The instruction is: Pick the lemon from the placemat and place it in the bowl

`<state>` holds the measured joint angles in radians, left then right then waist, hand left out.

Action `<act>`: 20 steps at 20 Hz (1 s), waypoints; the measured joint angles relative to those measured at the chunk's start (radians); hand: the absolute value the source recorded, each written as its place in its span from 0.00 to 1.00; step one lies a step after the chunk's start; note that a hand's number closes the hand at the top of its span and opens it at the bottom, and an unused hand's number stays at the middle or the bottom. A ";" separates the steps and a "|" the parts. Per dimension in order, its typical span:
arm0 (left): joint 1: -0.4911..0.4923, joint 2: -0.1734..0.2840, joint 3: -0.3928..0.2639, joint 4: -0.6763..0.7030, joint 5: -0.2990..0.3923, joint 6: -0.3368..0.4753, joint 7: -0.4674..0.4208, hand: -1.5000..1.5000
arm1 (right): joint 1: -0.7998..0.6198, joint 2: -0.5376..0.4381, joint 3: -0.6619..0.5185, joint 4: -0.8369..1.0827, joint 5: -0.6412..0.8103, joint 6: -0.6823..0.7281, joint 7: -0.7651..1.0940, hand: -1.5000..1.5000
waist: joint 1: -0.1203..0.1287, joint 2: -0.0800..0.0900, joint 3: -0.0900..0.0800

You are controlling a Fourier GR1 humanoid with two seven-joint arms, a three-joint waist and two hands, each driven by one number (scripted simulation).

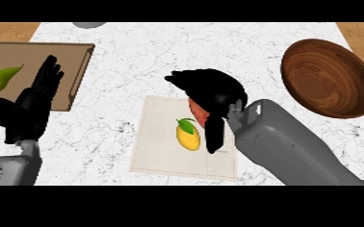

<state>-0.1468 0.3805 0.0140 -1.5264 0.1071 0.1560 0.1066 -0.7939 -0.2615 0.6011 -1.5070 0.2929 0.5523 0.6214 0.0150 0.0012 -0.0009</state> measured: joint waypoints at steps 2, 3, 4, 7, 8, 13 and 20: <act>0.003 -0.009 0.000 0.004 -0.009 0.005 -0.010 0.50 | 0.000 0.012 0.019 0.035 0.008 0.042 0.004 0.00 | -0.002 0.000 0.000; 0.001 -0.010 -0.002 -0.010 -0.011 0.006 0.009 0.50 | 0.000 0.025 0.026 0.053 0.013 0.059 0.011 0.00 | -0.003 0.000 0.000; -0.001 -0.008 0.003 -0.006 -0.011 0.001 0.007 0.50 | -0.012 0.036 0.026 0.077 0.013 0.083 0.015 0.00 | -0.003 0.000 0.000; -0.014 -0.013 0.007 -0.003 -0.022 0.002 0.024 0.50 | -0.011 0.073 0.037 0.119 0.037 0.128 0.031 0.00 | -0.006 0.000 0.000; -0.015 -0.020 0.006 -0.005 -0.028 0.006 0.025 0.50 | -0.011 0.080 0.041 0.139 0.056 0.135 0.023 0.00 | -0.007 -0.001 0.001; 0.004 -0.034 0.019 -0.011 -0.035 -0.008 0.014 0.50 | 0.000 0.074 0.049 0.151 0.173 0.123 -0.050 0.00 | -0.007 0.000 0.001; -0.005 -0.042 0.041 -0.011 -0.043 -0.029 0.024 0.50 | 0.070 0.096 0.085 0.188 0.350 0.012 -0.170 0.00 | -0.010 -0.001 0.001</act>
<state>-0.1523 0.3385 0.0553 -1.5375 0.0640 0.1275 0.1302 -0.7235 -0.1653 0.6863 -1.3188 0.6432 0.5639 0.4509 0.0048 0.0004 0.0001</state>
